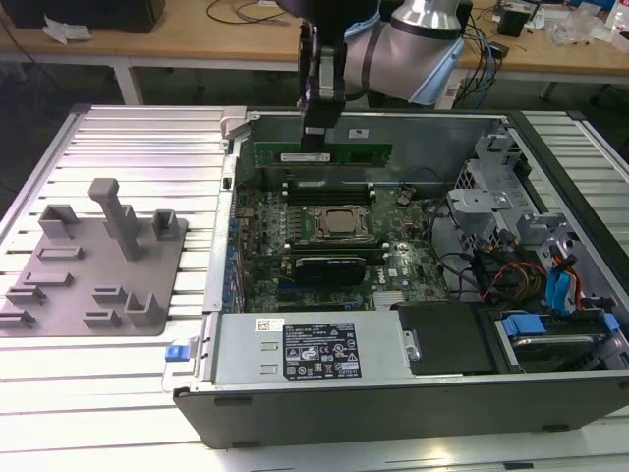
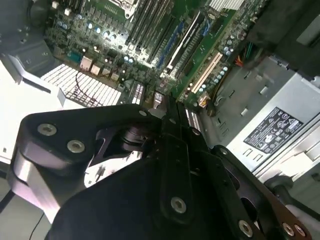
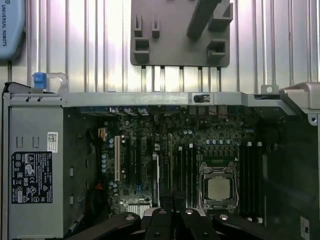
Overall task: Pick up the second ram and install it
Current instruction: 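Pick up the second ram and move it above second insertion slot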
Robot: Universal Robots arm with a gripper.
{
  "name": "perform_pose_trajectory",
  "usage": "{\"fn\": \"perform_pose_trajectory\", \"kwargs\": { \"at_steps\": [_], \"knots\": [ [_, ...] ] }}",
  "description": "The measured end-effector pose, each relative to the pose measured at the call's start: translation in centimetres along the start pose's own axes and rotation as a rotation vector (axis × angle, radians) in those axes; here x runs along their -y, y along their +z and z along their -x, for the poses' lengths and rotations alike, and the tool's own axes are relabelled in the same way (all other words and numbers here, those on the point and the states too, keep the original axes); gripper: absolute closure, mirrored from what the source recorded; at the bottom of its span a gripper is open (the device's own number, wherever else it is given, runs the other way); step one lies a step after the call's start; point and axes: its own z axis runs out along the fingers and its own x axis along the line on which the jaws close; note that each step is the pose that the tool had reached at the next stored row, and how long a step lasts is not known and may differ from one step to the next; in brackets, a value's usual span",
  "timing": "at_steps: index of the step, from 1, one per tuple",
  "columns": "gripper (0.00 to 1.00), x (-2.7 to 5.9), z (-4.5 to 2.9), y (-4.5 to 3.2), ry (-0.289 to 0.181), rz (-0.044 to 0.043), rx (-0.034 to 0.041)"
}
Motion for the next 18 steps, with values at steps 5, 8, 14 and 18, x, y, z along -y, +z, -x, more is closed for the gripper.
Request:
{"fn": "perform_pose_trajectory", "kwargs": {
  "at_steps": [5, 8, 14, 18],
  "knots": [
    [0.91, 1.67, 0.53, 1.09, 0.000, 0.0002, 0.0000],
    [0.91, 2.04, 0.81, 1.98, 0.001, 0.0002, -0.0001],
    [0.91, 2.61, 2.02, 3.53, 0.010, 0.0000, 0.0003],
    [0.91, 2.78, 2.78, 4.53, 0.019, -0.0001, 0.0006]
  ]
}}
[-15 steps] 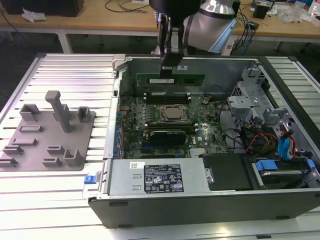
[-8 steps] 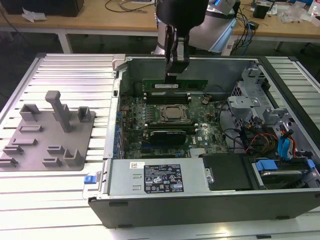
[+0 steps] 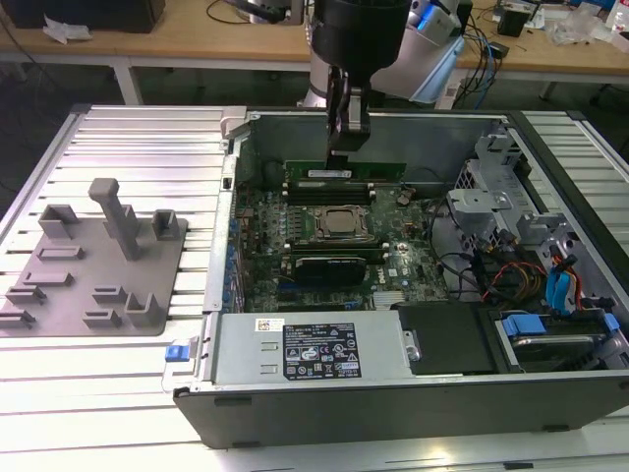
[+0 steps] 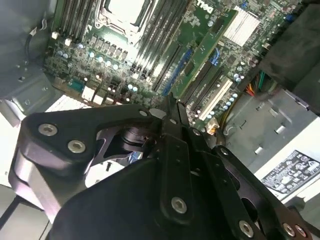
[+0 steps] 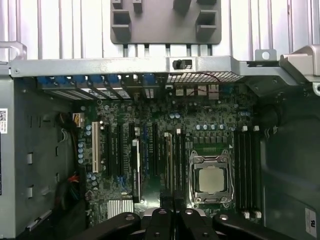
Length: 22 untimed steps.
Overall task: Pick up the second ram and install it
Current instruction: 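Pick up the second ram and move it above second insertion slot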
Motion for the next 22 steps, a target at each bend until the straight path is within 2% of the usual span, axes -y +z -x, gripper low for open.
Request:
{"fn": "perform_pose_trajectory", "kwargs": {
  "at_steps": [4, 8, 10, 12, 16, 22],
  "knots": [
    [0.91, 0.18, 0.85, 0.79, 0.005, 0.0000, 0.0000],
    [0.91, 0.36, 1.41, 1.43, 0.006, 0.0000, 0.0001],
    [0.91, 0.39, 1.86, 2.00, 0.006, -0.0001, 0.0002],
    [0.91, 0.43, 2.15, 2.92, 0.006, -0.0001, -0.0001],
    [0.91, 0.47, 2.38, 4.10, 0.006, -0.0001, -0.0002],
    [0.91, 0.50, 2.62, 4.81, 0.006, -0.0001, -0.0001]
  ]
}}
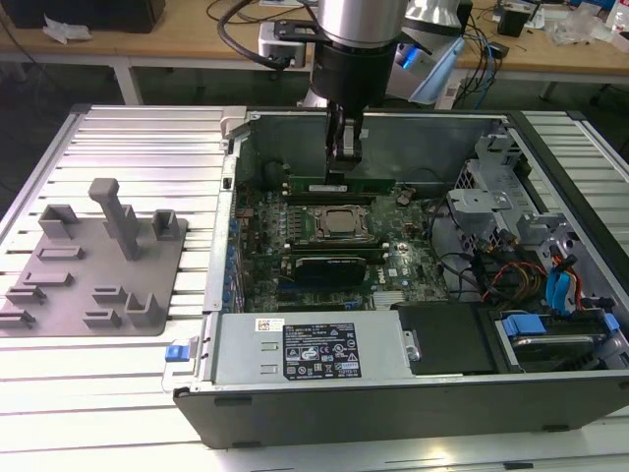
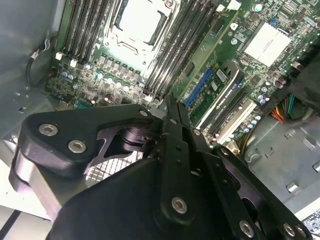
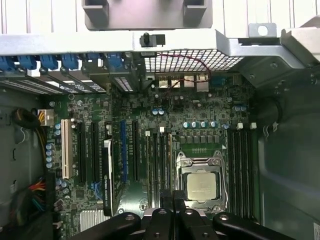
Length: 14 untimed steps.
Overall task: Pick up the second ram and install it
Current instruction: 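Pick up the second ram and move it above second insertion slot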
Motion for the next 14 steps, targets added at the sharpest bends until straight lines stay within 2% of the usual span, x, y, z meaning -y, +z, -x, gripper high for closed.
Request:
{"fn": "perform_pose_trajectory", "kwargs": {
  "at_steps": [8, 14],
  "knots": [
    [0.91, 0.07, 0.48, 1.60, 0.000, 0.0000, -0.0004],
    [0.91, 0.13, 0.56, 2.27, 0.000, 0.0000, -0.0028]
  ]
}}
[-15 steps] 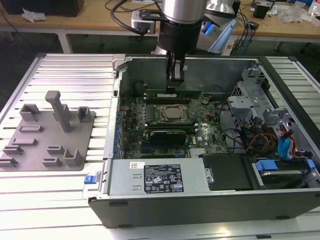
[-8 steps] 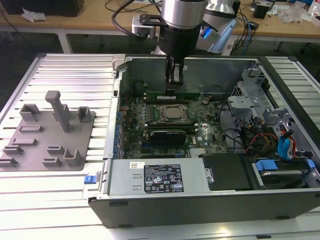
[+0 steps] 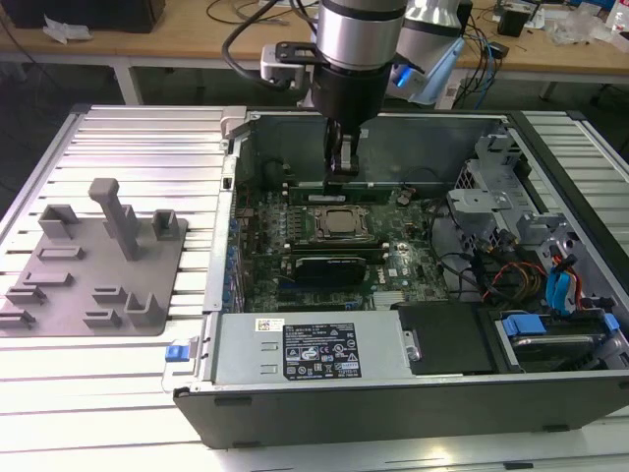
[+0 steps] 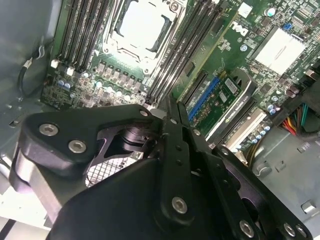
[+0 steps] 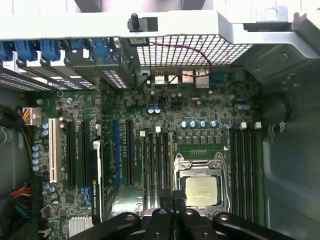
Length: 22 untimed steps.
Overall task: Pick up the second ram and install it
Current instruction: 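Pick up the second ram and move it above second insertion slot, then insert the second ram into the second slot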
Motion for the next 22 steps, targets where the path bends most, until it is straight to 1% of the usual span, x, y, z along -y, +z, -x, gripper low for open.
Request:
{"fn": "perform_pose_trajectory", "kwargs": {
  "at_steps": [4, 15, 16, 18, 20, 22],
  "knots": [
    [0.91, 0.00, 0.17, 0.06, 0.000, -0.0001, 0.0001],
    [0.91, 0.00, 0.20, 0.07, 0.000, -0.0002, 0.0003],
    [0.91, 0.00, 0.20, 0.17, 0.000, -0.0002, 0.0002],
    [0.91, 0.02, 0.19, 0.79, 0.000, -0.0001, 0.0000],
    [0.91, 0.03, 0.18, 1.05, 0.000, -0.0001, -0.0001],
    [0.91, 0.05, -0.08, 1.33, 0.000, -0.0001, -0.0002]
  ]
}}
